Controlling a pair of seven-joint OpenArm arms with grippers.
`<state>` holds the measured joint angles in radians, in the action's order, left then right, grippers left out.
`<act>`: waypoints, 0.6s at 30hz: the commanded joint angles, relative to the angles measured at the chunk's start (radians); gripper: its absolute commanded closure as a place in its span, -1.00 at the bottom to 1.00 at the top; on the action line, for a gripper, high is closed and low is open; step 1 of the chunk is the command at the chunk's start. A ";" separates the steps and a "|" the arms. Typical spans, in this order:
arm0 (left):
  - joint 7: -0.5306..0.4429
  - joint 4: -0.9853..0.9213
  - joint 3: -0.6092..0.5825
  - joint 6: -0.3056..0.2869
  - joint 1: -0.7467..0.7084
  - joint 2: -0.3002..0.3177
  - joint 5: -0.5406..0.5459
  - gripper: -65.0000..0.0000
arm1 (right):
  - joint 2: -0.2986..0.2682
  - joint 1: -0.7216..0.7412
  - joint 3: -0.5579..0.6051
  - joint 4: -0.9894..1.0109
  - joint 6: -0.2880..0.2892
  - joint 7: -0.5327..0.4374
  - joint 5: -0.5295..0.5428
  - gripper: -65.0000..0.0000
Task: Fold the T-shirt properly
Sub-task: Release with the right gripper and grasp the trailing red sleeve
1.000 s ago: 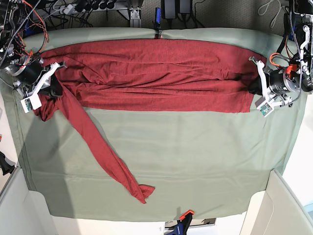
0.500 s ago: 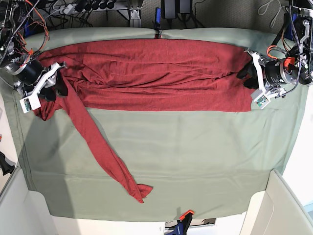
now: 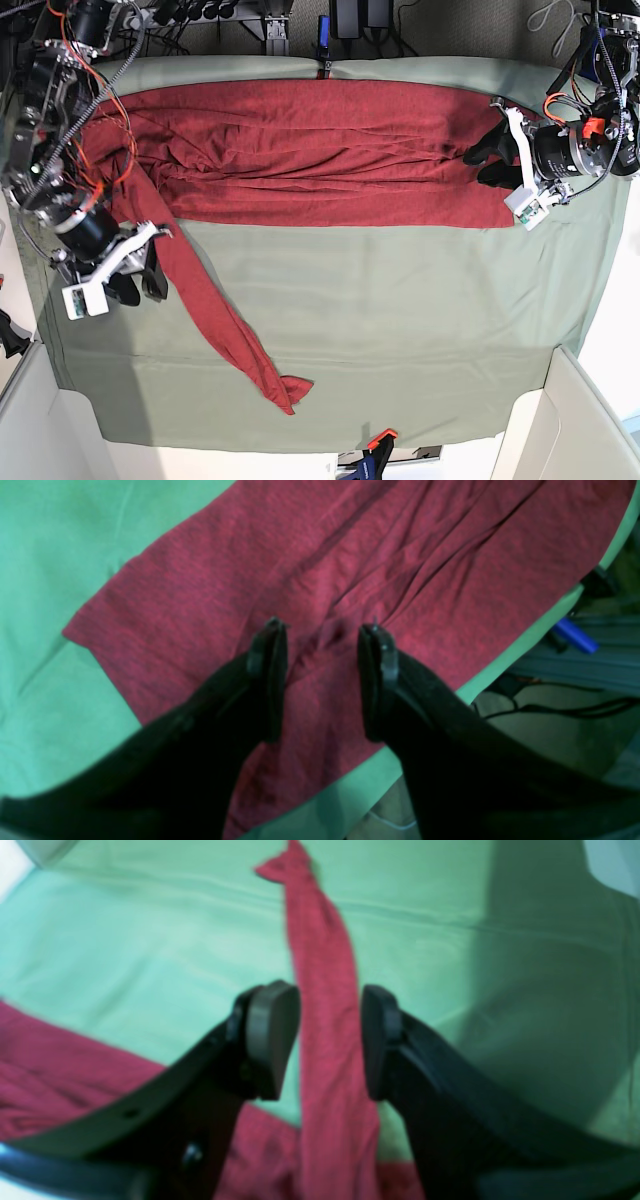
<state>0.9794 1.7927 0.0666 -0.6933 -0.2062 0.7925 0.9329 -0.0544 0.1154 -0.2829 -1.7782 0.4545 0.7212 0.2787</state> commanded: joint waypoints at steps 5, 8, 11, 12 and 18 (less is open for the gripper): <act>-0.032 0.013 0.013 -0.005 0.013 0.022 0.013 0.19 | 0.000 0.178 0.120 0.229 -0.096 -0.100 -0.184 0.24; -0.040 0.013 0.013 -0.005 0.016 0.021 0.011 0.19 | 0.000 0.274 0.196 0.415 -0.154 -0.139 -0.264 0.24; -0.040 0.013 0.013 -0.005 0.021 0.019 0.005 0.19 | 0.000 0.339 0.263 0.550 -0.237 -0.149 -0.318 0.23; -0.040 0.013 0.013 -0.005 0.021 0.019 0.005 0.19 | 0.000 0.351 0.280 0.580 -0.253 -0.149 -0.328 0.24; -0.064 0.013 0.013 -0.005 0.023 0.019 -0.030 0.19 | 0.003 0.353 0.327 0.641 -0.261 -0.149 -0.342 0.26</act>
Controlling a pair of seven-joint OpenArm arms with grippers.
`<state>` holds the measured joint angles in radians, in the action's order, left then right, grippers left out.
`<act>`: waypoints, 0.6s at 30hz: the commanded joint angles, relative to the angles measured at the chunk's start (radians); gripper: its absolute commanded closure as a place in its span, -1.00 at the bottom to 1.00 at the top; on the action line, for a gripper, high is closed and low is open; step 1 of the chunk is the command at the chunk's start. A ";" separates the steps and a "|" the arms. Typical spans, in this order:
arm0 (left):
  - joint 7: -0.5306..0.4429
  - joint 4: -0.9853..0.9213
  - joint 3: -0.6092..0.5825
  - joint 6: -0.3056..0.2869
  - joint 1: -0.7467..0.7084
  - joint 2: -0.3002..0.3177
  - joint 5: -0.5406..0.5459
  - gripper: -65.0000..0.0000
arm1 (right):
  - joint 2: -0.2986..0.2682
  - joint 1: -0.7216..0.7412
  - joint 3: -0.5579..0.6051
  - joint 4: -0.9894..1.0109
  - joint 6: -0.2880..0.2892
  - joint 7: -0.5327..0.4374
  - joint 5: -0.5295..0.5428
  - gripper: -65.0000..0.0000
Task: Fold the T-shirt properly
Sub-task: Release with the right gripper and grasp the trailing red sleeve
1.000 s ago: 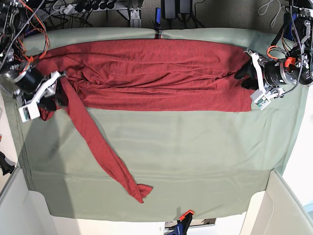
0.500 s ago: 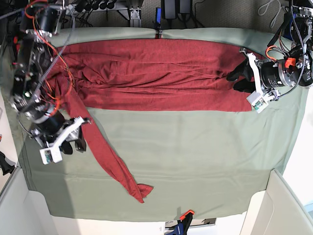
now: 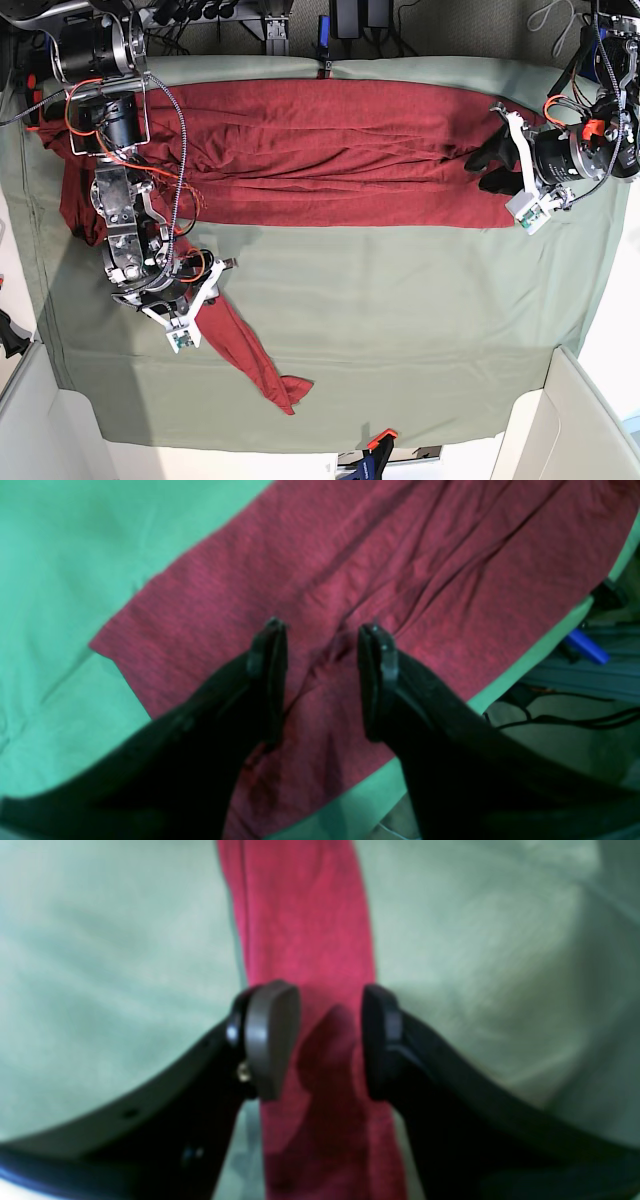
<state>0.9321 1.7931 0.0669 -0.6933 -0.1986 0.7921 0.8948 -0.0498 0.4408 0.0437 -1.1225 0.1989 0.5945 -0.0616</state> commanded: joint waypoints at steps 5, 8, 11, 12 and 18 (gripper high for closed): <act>-0.020 0.012 0.013 -0.005 0.016 0.019 0.005 0.19 | 0.001 0.021 0.000 -0.014 -0.004 -0.015 0.006 1.00; -0.023 0.012 0.013 -0.005 0.016 0.019 0.005 0.19 | 0.002 0.021 0.000 -0.018 0.027 -0.005 0.054 1.00; -0.027 0.012 0.013 -0.005 0.016 0.019 0.005 0.19 | 0.017 0.021 0.000 -0.033 0.083 0.018 0.087 1.00; -0.030 0.012 0.013 -0.005 0.016 0.019 0.003 0.19 | 0.026 0.018 0.000 -0.041 0.097 0.021 0.091 1.00; -0.073 0.012 0.013 -0.005 0.020 0.019 -0.045 0.19 | 0.097 -0.006 0.002 -0.137 0.176 0.064 0.176 1.00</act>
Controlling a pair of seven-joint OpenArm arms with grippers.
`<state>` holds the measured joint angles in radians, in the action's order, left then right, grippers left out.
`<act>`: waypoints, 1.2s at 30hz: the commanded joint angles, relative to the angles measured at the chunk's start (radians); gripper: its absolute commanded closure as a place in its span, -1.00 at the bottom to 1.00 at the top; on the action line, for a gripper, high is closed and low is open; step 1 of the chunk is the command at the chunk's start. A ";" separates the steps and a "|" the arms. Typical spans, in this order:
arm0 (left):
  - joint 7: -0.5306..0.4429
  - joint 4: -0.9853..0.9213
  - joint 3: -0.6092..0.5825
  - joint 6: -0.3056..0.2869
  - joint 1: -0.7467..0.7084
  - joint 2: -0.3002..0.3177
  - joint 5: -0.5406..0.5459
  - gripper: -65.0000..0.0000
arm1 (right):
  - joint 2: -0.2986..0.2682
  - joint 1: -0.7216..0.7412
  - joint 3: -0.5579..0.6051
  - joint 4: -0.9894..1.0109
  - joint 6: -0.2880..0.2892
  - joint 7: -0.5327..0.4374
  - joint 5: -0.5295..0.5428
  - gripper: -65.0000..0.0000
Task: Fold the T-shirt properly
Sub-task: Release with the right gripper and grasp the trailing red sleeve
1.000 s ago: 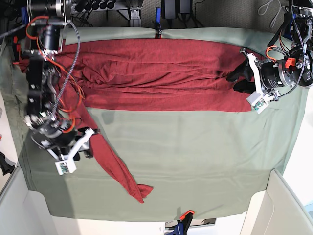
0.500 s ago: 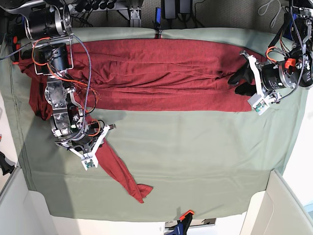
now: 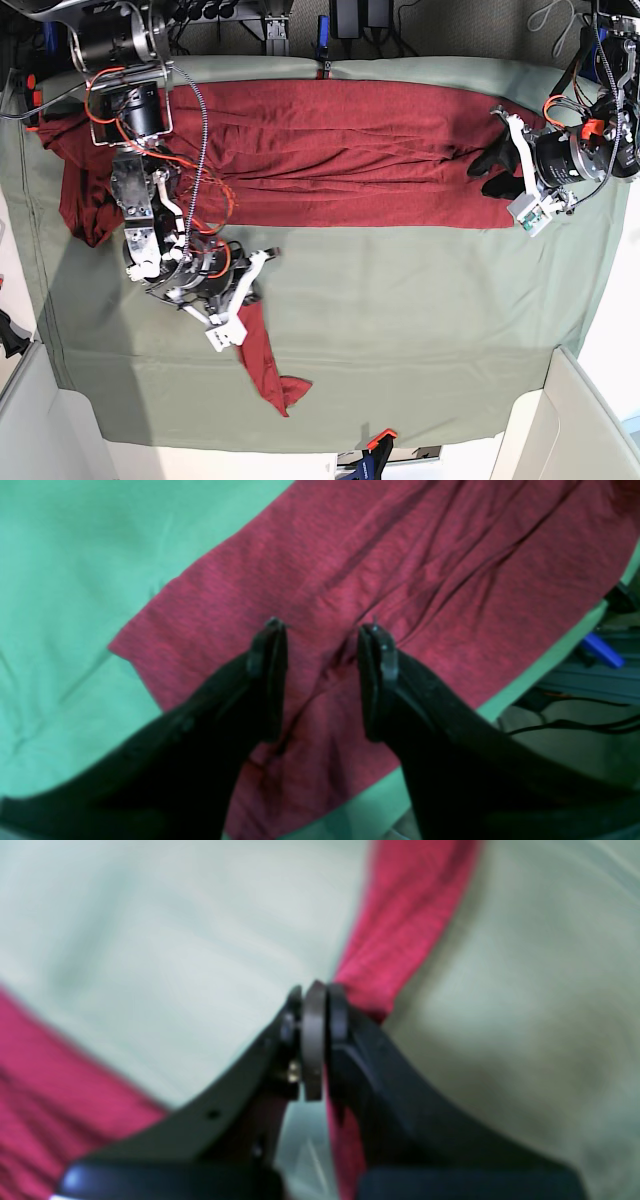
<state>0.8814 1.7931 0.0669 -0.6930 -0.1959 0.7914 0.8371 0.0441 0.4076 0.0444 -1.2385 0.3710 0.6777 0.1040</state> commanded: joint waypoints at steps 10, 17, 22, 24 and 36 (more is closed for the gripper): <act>-0.055 -0.041 0.013 -0.005 0.154 -0.051 0.004 0.19 | 0.036 -0.086 0.100 -0.197 0.076 0.079 0.122 1.00; -0.075 -0.206 0.012 -0.005 0.269 -0.159 0.028 0.06 | 0.036 -0.185 0.123 -0.264 0.149 0.075 0.196 1.00; -0.100 -0.309 0.012 -0.005 0.345 -0.212 0.042 -0.07 | 0.033 -0.189 0.123 -0.275 0.150 0.083 0.216 0.22; -0.100 -0.338 0.004 -0.005 0.382 -0.236 0.042 -0.07 | 0.033 -0.189 0.123 -0.297 0.151 0.089 0.230 -0.09; -0.229 -0.609 -0.262 -0.005 0.649 -0.429 -0.175 -0.07 | 0.021 -0.207 -0.058 -0.467 0.149 0.183 0.238 -0.12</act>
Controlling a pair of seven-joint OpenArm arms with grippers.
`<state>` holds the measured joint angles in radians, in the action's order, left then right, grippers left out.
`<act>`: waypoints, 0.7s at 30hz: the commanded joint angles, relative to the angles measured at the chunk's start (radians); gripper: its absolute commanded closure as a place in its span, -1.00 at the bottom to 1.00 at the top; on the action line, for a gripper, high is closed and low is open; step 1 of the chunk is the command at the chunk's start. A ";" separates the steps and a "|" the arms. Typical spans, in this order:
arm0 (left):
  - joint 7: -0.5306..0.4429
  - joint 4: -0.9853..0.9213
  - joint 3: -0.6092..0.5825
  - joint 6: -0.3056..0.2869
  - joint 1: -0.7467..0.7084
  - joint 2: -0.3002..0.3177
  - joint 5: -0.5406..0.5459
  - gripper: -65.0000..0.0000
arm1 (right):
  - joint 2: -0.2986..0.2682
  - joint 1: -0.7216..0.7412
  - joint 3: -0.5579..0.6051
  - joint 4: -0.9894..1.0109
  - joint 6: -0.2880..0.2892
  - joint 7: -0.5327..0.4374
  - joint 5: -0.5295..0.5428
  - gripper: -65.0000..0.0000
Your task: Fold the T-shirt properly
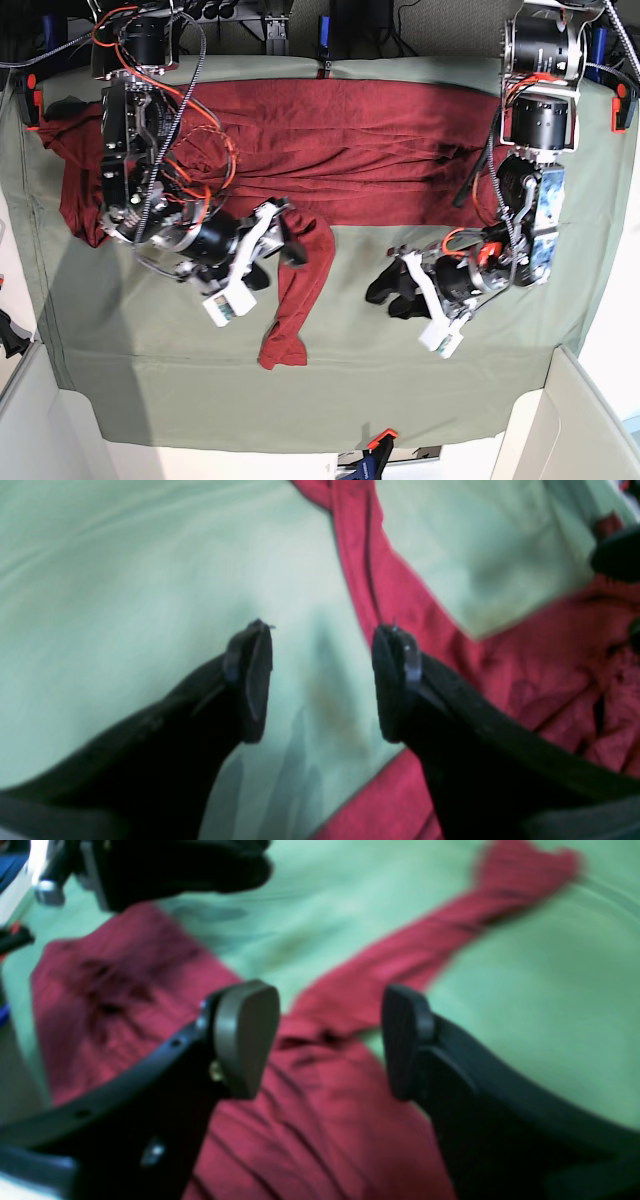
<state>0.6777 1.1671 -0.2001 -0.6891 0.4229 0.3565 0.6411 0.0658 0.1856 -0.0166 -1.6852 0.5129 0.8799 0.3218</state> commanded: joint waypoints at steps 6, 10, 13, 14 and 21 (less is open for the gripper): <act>-0.098 -0.121 -0.056 -0.009 0.093 -0.113 -0.141 -0.07 | -0.098 -0.064 -0.179 -0.063 -0.004 -0.019 0.078 -0.12; -0.131 -0.182 -0.083 0.001 0.092 -0.171 -0.244 -0.07 | -0.171 -0.128 -0.299 -0.068 -0.003 -0.018 0.153 -0.12; -0.151 -0.204 -0.106 0.028 0.092 -0.191 -0.275 -0.07 | -0.210 -0.172 -0.373 -0.071 0.005 -0.015 0.201 -0.12; -0.151 -0.204 -0.111 0.032 0.092 -0.193 -0.275 -0.07 | -0.220 -0.184 -0.393 -0.072 0.009 -0.014 0.216 -0.12; -0.150 -0.215 -0.116 0.028 0.085 -0.197 -0.314 0.02 | -0.232 -0.230 -0.453 -0.089 0.011 -0.013 0.247 -0.12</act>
<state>0.5411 0.9413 -0.3161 -0.6598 0.4793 0.1627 0.3180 -0.1547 -0.0582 -0.4652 -1.7508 0.5129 0.8875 0.5465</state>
